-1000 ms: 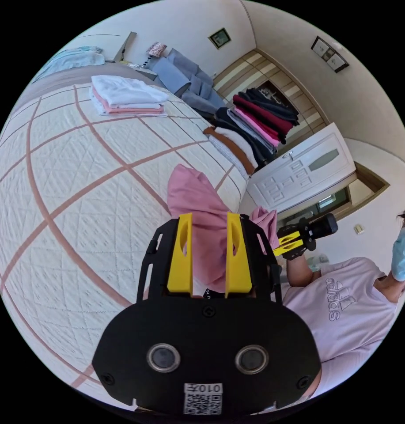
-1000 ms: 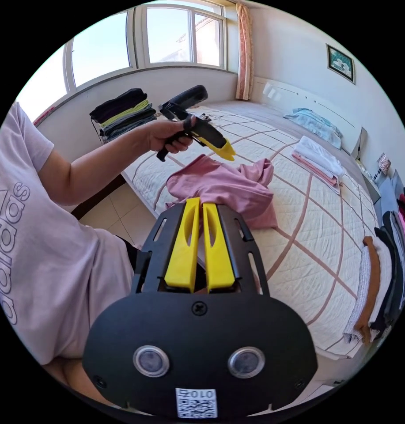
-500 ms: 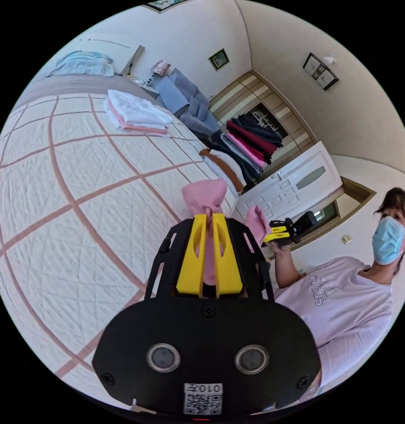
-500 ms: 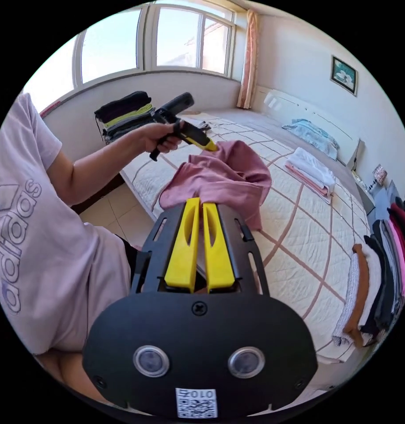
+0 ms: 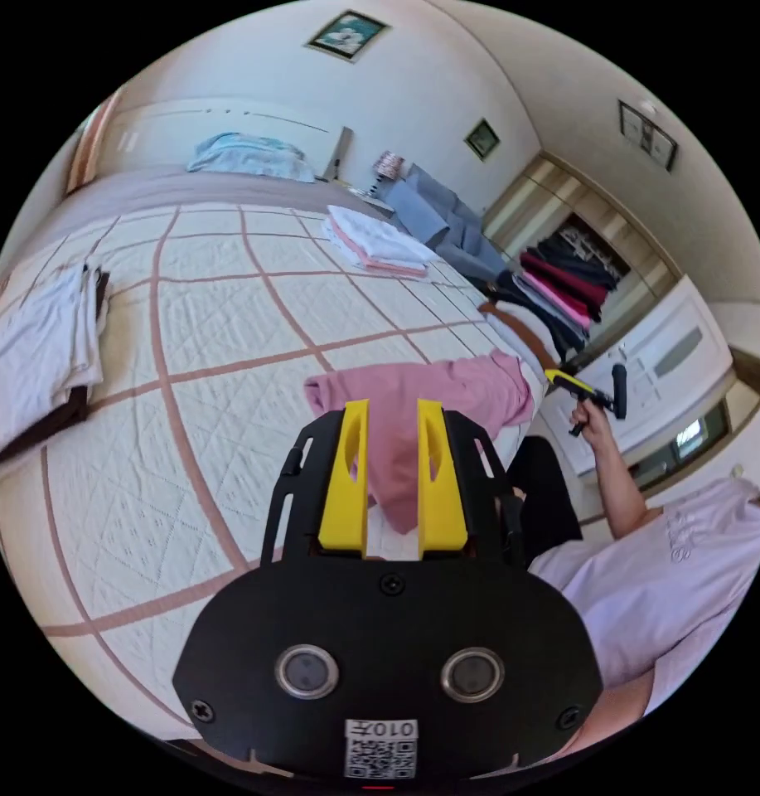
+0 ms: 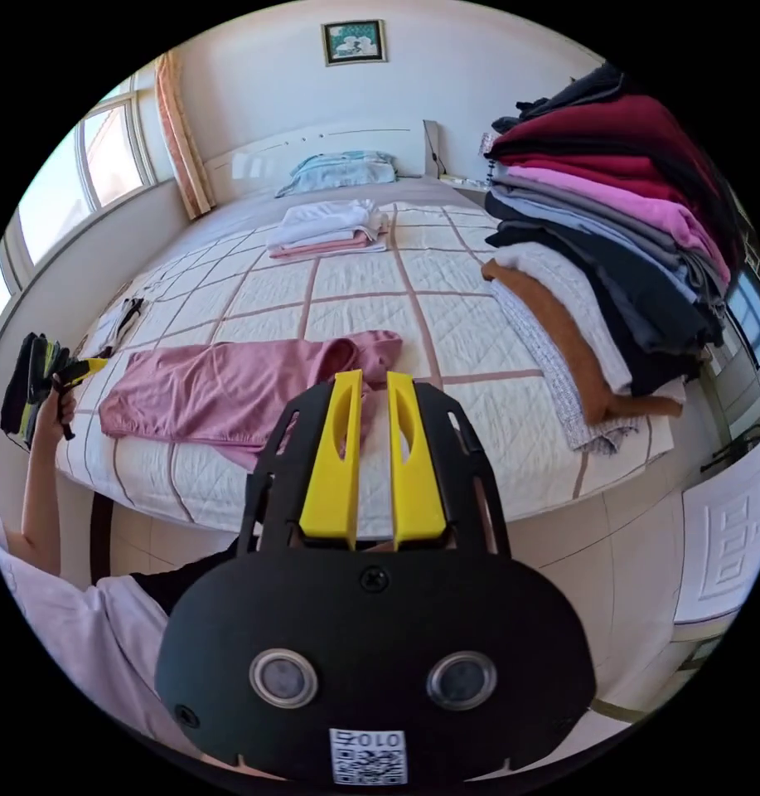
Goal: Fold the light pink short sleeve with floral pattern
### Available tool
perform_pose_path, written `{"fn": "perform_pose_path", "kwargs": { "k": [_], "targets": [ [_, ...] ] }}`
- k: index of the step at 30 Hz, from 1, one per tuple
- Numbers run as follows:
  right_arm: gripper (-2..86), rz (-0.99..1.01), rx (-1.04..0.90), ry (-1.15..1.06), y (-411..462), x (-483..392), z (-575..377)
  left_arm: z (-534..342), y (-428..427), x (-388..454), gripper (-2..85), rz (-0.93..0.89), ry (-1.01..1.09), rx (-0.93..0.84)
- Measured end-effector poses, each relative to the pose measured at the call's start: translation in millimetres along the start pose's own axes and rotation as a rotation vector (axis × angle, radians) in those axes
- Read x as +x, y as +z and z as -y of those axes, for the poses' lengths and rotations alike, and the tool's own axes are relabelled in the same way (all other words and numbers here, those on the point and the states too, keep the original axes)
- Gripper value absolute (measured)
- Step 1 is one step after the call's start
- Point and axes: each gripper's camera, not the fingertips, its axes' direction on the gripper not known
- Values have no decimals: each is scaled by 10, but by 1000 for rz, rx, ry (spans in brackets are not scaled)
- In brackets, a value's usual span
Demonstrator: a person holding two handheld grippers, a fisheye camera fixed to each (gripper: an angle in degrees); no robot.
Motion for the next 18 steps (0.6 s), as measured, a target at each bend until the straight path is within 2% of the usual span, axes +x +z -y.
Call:
{"fn": "perform_pose_path", "kwargs": {
  "k": [3,6,8,11,14,16,18],
  "targets": [
    [97,74,7,-71,31,-241,-179,-106,259,779,98,156,241,-104],
    [114,74,-7,-68,203,-326,-141,-235,700,1191,100,297,370,-220],
    [110,65,-18,-40,331,-314,-34,-266,898,1271,95,347,383,-256],
    [88,28,-74,-59,695,-352,183,-263,963,1300,79,414,348,-215],
    [49,22,-178,-93,1050,-392,327,-213,866,1236,63,354,316,-193],
    [41,15,-199,-139,890,-487,453,-159,755,1186,56,310,308,-215],
    [40,61,-266,-238,683,-611,618,1,467,1151,51,180,298,-252]
  ]
}}
